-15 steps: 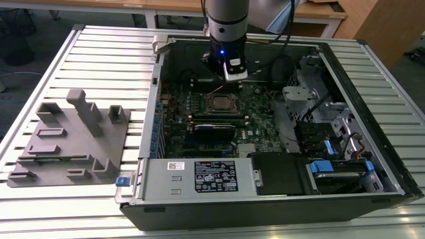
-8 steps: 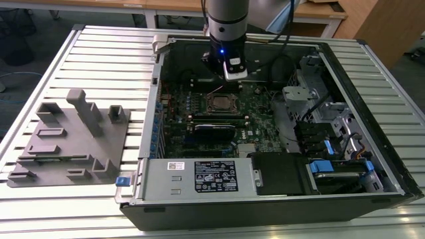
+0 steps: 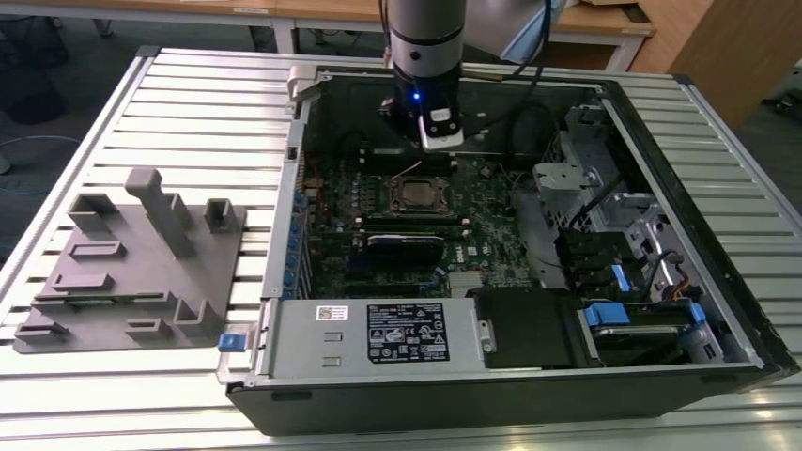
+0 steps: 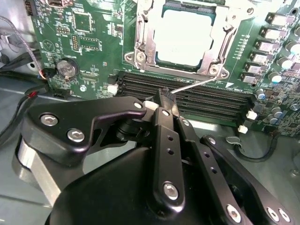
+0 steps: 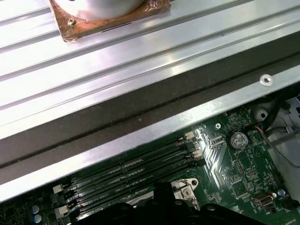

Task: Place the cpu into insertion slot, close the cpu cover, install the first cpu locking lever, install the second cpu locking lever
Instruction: 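Install the first cpu locking lever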

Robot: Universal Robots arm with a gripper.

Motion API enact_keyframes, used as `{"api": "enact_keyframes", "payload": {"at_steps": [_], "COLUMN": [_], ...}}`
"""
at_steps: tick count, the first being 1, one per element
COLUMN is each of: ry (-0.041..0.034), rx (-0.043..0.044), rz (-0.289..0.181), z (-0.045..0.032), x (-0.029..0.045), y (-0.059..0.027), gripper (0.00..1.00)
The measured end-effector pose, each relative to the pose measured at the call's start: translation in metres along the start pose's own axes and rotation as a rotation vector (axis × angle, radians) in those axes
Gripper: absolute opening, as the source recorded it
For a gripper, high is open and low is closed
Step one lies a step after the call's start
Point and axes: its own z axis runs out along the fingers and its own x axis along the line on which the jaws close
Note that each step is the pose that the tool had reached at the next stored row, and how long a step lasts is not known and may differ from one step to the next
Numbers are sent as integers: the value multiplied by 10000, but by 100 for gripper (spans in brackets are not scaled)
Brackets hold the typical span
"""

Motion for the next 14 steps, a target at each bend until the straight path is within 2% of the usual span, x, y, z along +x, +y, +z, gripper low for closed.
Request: {"api": "enact_keyframes", "payload": {"at_steps": [9,14], "ry": [-1,-23], "rx": [2,57], "rz": [-1,-9], "z": [33,49], "x": [65,66], "y": [28,25], "gripper": [10,10]}}
